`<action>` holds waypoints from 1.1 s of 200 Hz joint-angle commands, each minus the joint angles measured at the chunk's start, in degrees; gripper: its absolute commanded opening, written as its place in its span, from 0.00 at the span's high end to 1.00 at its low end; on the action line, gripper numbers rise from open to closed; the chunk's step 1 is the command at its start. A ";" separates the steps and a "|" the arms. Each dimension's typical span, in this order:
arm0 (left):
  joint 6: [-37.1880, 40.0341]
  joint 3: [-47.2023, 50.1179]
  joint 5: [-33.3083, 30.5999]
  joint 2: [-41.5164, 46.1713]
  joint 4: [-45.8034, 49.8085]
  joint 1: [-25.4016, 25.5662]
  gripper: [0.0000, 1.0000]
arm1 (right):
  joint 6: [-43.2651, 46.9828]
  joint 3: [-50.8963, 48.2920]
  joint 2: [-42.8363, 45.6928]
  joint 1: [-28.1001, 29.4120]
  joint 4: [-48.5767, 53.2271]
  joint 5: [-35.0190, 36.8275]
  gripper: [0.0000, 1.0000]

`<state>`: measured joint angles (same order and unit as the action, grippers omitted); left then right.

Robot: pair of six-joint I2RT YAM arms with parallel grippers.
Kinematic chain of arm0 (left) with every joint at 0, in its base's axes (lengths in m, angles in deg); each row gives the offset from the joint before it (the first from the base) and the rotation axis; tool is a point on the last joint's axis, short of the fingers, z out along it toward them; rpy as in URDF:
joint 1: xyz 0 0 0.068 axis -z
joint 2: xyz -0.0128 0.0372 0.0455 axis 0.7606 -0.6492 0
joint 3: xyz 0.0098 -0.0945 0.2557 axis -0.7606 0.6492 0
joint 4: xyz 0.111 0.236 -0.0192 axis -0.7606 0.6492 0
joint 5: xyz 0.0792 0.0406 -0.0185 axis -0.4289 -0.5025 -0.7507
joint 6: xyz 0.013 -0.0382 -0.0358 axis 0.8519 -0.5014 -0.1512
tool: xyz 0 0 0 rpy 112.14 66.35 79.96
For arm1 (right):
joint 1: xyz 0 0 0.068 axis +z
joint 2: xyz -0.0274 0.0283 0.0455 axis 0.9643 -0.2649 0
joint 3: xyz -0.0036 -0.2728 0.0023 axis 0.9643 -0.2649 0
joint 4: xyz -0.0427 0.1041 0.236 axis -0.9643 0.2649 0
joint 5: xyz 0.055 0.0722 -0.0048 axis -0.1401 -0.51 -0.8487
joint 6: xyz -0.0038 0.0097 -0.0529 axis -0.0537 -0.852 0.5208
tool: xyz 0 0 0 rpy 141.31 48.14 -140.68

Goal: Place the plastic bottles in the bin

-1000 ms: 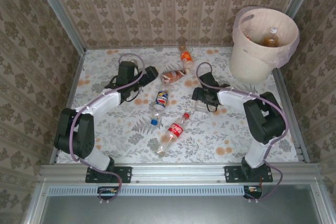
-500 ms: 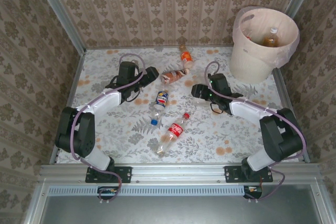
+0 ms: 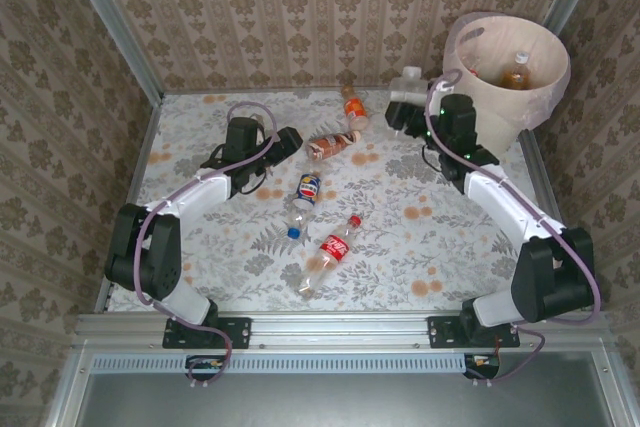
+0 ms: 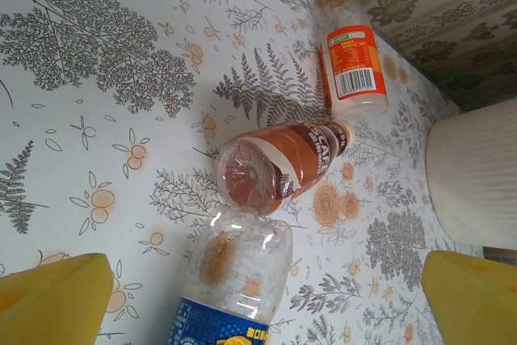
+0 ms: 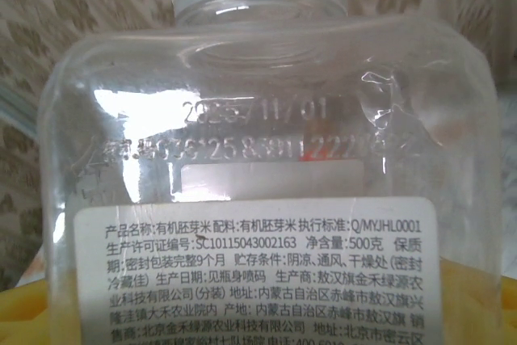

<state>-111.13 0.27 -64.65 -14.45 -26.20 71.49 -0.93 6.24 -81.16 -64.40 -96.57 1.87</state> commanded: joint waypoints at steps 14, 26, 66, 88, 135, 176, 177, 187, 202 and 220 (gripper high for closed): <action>-0.22 0.71 -0.87 2.58 0.30 -0.31 0.00 | 4.85 7.55 1.60 -3.55 -1.31 1.72 0.41; -0.21 0.74 -0.89 2.71 0.28 -0.28 0.00 | 5.35 9.22 1.47 -4.61 -2.85 2.20 0.41; -0.22 1.02 -1.09 3.24 0.56 -0.28 0.00 | 5.87 12.97 -0.70 -7.71 -9.29 7.91 0.41; 0.19 1.09 -1.65 4.00 1.06 -0.29 0.00 | 6.80 15.91 -3.13 -10.38 -10.59 10.54 0.40; 0.63 1.80 -2.69 5.18 1.75 -0.33 0.00 | 4.09 23.54 -9.98 -18.76 -9.12 12.60 0.40; 0.48 1.72 -2.67 5.12 1.78 -0.28 0.00 | 11.67 31.11 -15.51 -20.49 4.53 20.03 0.23; 0.48 1.71 -2.65 5.10 1.80 -0.27 0.00 | 11.85 31.42 -15.66 -20.55 5.14 19.97 0.21; 0.52 1.62 -2.67 5.01 1.89 -0.33 0.00 | 12.73 34.02 -16.72 -20.86 10.43 19.41 0.11; 0.35 1.38 -2.58 4.78 1.87 -0.28 0.00 | 13.73 34.29 -16.81 -20.94 13.25 19.94 0.00; 0.22 1.10 -2.37 4.27 1.85 -0.26 0.00 | 13.79 33.66 -15.80 -20.91 13.68 21.35 0.00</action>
<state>-111.11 1.53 -66.58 -11.08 -25.15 71.49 10.53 37.91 -98.04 -85.12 -88.39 19.99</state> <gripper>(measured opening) 0.999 0.997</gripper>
